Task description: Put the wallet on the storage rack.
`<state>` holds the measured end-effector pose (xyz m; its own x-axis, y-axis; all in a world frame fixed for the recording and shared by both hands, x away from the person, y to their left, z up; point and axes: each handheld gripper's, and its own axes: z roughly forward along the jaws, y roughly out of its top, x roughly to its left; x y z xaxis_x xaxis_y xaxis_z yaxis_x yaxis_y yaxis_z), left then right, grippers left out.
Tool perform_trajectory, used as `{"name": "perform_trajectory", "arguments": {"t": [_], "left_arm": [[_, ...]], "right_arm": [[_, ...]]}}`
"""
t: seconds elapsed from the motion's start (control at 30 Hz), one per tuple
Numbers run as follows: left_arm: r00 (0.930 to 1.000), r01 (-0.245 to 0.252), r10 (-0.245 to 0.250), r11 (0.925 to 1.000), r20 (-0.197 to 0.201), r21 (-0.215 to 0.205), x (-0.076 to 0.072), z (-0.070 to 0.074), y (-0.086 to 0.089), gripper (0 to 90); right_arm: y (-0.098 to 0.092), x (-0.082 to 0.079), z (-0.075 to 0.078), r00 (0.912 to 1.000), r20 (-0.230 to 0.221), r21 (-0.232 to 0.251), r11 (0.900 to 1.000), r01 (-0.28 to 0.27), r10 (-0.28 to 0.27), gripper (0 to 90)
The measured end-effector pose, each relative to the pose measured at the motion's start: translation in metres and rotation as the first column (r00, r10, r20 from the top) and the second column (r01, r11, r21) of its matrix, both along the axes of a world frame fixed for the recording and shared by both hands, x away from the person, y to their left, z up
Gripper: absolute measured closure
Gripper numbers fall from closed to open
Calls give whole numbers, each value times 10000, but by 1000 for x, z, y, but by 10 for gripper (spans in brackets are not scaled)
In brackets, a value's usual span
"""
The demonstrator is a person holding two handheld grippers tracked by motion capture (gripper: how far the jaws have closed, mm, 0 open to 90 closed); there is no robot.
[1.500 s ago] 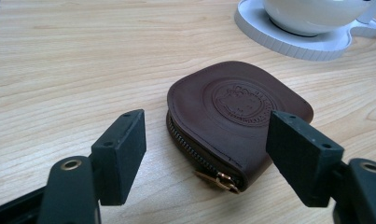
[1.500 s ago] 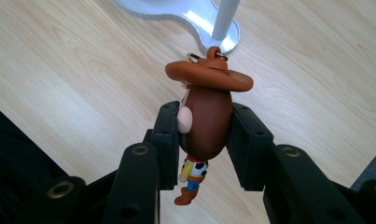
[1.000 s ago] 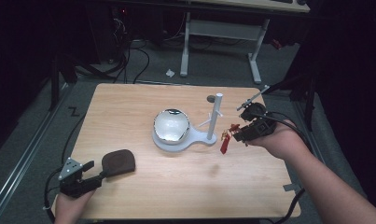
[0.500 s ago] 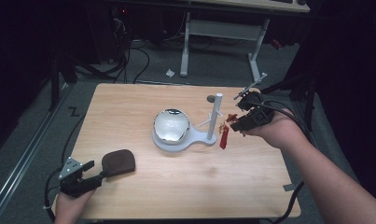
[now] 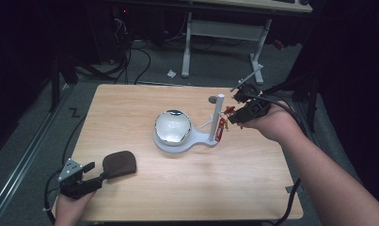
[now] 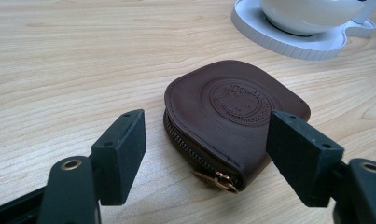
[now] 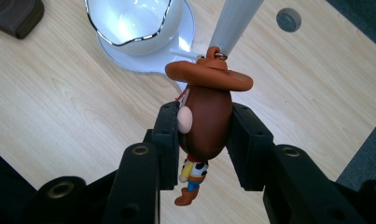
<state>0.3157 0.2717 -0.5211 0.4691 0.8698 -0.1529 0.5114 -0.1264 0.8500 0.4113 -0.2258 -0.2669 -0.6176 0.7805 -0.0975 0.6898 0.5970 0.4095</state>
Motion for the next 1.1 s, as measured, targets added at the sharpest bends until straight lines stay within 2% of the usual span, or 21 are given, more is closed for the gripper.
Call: {"name": "perform_trajectory", "arguments": {"t": [0.3, 0.4, 0.57, 0.77, 1.1], "left_arm": [[10000, -10, 10, 10000, -9, -8, 0, 0, 1, 291], [10000, 0, 0, 10000, 1, -5, 0, 0, 0, 291], [10000, 18, -18, 10000, -12, 27, 0, 0, -1, 292], [10000, 47, -47, 10000, -44, 3, 1, -1, -1, 292], [9999, 106, -105, 9999, -18, 111, -1, 0, -5, 293]], "right_arm": [[-8, 7, -5, 9997, 54, -42, 9997, 245, -245, 662], [-11, 8, -11, 9990, -93, -31, 9990, 440, -440, 662], [-14, 7, -22, 9993, -174, 62, 9995, 321, -320, 662], [-18, 7, -36, 9984, -372, 78, 9990, 432, -429, 662], [-20, 6, -50, 9981, -409, 220, 9986, 477, -468, 661]]}}
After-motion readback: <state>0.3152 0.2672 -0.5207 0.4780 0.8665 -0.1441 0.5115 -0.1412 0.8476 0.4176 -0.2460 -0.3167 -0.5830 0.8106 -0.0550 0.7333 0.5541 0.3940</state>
